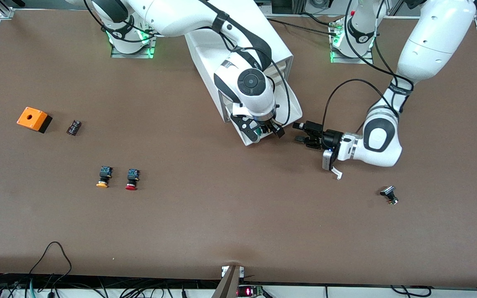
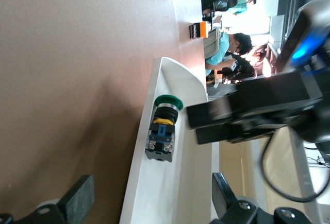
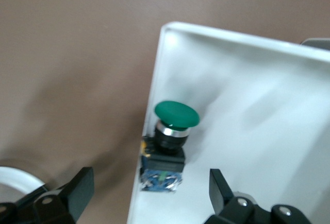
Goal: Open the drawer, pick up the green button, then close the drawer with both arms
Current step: 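Reach into the open drawer and grasp the green button with the right gripper, then lift the green button out with the right gripper while the left gripper withdraws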
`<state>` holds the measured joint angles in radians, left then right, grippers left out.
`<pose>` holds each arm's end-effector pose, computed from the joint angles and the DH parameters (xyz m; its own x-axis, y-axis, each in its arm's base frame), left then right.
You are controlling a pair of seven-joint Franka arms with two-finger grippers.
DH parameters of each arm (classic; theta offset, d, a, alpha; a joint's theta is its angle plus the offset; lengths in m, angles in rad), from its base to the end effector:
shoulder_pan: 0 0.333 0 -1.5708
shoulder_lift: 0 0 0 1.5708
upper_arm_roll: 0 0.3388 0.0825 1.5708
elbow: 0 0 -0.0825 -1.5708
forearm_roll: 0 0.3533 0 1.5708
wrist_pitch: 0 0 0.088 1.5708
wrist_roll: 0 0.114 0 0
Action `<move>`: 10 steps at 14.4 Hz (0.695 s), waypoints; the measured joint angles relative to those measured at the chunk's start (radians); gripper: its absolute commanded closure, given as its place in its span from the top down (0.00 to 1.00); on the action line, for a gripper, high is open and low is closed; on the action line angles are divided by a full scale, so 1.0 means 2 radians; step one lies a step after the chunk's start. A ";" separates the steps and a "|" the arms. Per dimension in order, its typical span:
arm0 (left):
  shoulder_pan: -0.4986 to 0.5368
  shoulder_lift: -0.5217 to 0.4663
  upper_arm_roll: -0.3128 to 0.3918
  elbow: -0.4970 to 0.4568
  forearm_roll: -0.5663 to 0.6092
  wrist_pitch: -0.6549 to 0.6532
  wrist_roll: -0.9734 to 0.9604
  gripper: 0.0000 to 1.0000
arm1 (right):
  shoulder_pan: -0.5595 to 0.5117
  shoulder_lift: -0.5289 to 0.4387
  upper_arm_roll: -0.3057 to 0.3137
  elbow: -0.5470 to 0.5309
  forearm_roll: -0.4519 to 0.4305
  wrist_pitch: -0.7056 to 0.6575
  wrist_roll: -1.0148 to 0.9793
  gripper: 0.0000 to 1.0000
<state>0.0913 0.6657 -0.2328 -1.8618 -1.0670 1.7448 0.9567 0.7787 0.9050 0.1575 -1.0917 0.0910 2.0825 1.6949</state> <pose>0.5579 -0.1555 0.2143 0.9191 -0.3927 0.0328 -0.1437 -0.2564 0.9558 0.4868 0.5979 0.3062 0.6382 -0.7395 -0.2140 -0.7640 -0.6427 -0.0577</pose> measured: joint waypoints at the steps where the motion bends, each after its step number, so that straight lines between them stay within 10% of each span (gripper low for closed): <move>1: 0.006 -0.004 0.000 0.014 0.018 -0.016 -0.022 1.00 | 0.002 0.003 0.000 -0.003 0.000 0.000 0.000 0.96; 8: 0.023 -0.041 0.000 0.111 0.169 -0.088 -0.190 1.00 | 0.005 0.006 0.000 -0.011 -0.002 0.000 0.000 0.00; 10: 0.023 -0.044 0.000 0.149 0.207 -0.116 -0.235 1.00 | 0.006 0.006 0.000 -0.010 -0.014 0.000 -0.003 0.00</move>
<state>0.1377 0.5772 -0.2325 -1.5642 -0.6531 1.5120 0.4859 0.7897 0.9168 0.1569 -1.1126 0.0623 2.0822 1.6897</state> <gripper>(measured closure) 0.000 0.595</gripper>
